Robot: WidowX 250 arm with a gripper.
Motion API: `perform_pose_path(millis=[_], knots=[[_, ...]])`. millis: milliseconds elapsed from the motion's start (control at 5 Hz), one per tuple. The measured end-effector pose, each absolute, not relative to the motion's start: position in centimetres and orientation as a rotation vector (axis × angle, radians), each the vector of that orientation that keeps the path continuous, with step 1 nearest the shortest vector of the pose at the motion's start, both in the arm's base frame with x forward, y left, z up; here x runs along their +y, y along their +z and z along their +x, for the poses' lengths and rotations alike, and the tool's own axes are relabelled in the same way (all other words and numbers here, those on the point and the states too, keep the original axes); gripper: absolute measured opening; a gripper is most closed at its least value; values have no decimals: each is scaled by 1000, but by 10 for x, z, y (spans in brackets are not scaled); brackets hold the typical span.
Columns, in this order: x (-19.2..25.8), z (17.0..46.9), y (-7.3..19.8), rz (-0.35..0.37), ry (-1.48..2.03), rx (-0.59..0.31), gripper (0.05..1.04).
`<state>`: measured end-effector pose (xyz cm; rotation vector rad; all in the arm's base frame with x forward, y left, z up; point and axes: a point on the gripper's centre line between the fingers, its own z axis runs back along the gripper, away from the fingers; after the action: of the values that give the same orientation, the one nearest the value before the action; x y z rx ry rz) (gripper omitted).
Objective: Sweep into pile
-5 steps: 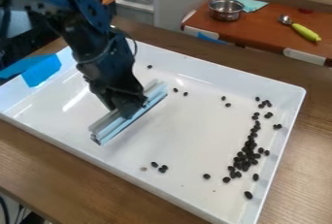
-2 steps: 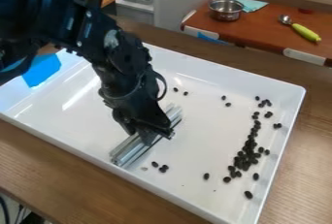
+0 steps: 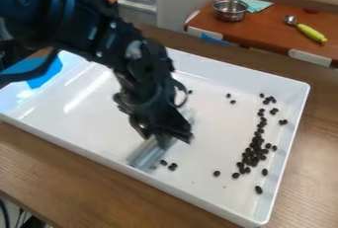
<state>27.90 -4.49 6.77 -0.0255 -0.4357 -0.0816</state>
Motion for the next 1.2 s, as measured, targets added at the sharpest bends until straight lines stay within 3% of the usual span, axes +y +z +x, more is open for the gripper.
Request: perform_pose_path(millis=[400,800,1000,1200], knots=[[-85,280,77,-86,-12,-353,333],[-111,298,78,-124,29,-369,333],[-104,303,81,-123,22,-393,333],[-74,306,111,-123,42,-448,333]])
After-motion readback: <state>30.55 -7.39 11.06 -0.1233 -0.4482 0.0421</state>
